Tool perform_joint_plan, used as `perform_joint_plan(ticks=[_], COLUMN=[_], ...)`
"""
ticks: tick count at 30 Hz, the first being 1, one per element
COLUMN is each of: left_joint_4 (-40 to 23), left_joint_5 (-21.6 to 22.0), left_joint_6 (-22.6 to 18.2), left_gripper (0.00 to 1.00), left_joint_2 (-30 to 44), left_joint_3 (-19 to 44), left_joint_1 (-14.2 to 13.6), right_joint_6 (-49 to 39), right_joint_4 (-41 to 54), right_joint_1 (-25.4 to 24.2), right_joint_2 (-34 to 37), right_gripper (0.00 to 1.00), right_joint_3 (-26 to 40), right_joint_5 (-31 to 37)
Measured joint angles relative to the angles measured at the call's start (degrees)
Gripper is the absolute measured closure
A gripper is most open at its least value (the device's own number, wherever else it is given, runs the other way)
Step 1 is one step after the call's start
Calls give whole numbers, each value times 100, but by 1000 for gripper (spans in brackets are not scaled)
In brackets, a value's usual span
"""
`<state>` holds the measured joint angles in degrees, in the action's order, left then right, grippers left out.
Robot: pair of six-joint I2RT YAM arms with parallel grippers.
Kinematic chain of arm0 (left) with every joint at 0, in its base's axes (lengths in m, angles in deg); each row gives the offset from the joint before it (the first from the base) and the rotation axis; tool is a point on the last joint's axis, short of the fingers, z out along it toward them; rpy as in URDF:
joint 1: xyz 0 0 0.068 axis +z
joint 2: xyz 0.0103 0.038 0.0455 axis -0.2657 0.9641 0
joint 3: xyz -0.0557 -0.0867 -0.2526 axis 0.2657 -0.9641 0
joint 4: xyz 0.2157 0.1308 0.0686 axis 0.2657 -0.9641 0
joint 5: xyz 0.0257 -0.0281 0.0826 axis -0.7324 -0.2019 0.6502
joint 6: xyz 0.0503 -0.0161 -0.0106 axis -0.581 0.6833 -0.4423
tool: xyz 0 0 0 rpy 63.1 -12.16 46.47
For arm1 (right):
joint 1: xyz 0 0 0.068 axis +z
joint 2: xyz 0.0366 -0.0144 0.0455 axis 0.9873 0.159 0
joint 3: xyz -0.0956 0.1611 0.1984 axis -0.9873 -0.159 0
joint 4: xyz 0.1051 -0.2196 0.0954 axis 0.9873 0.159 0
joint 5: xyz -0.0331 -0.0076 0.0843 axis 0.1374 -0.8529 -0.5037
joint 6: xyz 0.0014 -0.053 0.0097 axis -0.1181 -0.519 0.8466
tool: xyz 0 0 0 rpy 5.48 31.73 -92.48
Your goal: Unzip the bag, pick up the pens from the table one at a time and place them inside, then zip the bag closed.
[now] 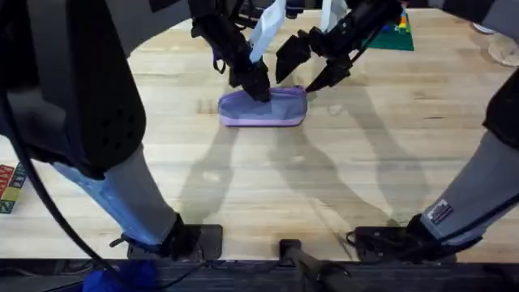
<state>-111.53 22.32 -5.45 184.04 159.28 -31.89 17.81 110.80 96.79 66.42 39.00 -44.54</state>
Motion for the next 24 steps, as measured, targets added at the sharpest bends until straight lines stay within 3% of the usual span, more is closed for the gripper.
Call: perform_joint_plan(ticks=[6,18,24], left_joint_4=[-1,0,-2], left_joint_5=[0,0,0], left_joint_6=[0,0,0], left_gripper=[959,959,959], left_joint_2=[-2,0,-2], left_joint_3=[0,0,0], left_joint_1=[2,2,0], right_joint_6=[34,194,218], right_joint_4=[-40,29,29], right_joint_1=[2,2,11], right_joint_2=[0,0,0], right_gripper=[109,159,296], right_joint_3=[0,0,0], right_joint_5=[4,48,70])
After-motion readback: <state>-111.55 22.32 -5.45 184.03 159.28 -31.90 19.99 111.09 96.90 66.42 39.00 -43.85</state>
